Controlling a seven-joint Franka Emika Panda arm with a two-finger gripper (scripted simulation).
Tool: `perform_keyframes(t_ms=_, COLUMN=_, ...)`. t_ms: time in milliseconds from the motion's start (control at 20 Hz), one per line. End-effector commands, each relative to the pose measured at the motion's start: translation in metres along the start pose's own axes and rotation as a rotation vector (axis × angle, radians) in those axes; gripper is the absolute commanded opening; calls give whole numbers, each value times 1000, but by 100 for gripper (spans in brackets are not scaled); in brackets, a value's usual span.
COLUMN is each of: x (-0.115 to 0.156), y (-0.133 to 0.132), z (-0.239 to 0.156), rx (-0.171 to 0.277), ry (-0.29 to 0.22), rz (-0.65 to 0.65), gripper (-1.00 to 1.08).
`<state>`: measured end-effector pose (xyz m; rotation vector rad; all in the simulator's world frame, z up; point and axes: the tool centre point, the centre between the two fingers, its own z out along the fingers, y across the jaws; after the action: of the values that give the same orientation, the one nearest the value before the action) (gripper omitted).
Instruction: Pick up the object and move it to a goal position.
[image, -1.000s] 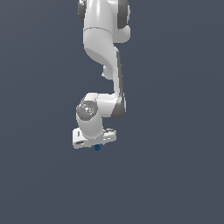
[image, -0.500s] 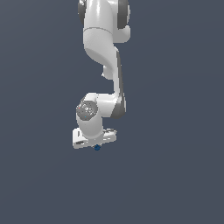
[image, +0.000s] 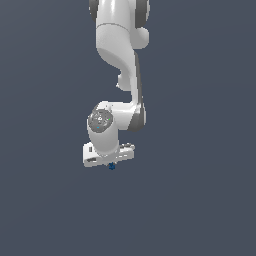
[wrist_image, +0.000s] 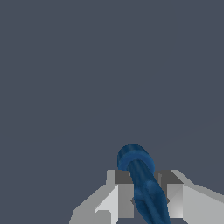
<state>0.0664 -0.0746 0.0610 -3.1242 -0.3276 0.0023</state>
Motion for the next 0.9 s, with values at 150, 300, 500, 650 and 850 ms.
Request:
perform_keyframes(t_ms=150, x=-4, y=-10, z=-33, rx=0, ry=1, rz=0, gripper=-100)
perform_keyframes(t_ms=300, x=-8, y=-18, z=-59, rx=0, ry=1, rz=0, gripper=-100)
perform_keyframes(t_ms=500, x=-13, y=-31, z=-103, rx=-1, ry=1, rz=-1, gripper=-100)
perform_keyframes(t_ms=650, x=-18, y=-41, z=-138, rx=-1, ry=1, rz=-1, gripper=-100)
perform_keyframes(t_ms=850, x=-23, y=-55, z=-185, rx=-1, ry=1, rz=-1, gripper=-100)
